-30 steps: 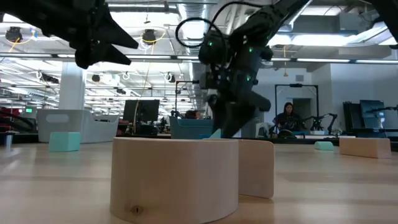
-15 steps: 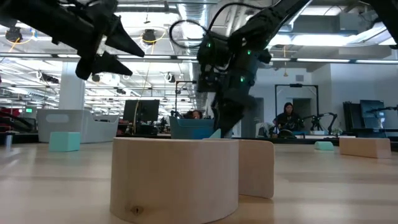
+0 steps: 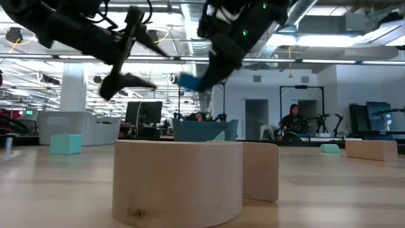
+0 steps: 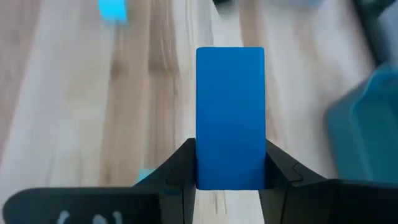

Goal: Sort & place blocks by color
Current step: Put the top blue block into the gray bin

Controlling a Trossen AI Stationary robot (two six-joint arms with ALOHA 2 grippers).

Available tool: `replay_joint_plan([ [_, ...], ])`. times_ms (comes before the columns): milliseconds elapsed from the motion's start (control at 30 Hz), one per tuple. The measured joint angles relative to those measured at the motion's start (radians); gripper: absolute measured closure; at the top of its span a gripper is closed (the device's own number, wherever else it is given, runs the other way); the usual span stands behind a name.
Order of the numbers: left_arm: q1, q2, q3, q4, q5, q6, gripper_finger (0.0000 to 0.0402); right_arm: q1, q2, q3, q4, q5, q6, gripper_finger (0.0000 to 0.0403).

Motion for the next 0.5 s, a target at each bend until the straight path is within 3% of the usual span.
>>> replay_joint_plan([
  [200, 0.065, 0.057, -0.001, 0.108, 0.087, -0.045, 0.0087, 0.091, 0.002, 0.019, 0.009, 0.162, 0.024, 0.0275],
  [400, 0.085, 0.113, 0.018, 0.152, 0.201, -0.037, 0.0089, 0.137, 0.002, 0.034, 0.002, 0.273, 0.025, 0.0268],
  [500, 0.085, 0.129, 0.033, 0.176, 0.235, -0.021, 0.0097, 0.141, 0.002, 0.034, 0.007, 0.279, 0.042, 0.027],
])
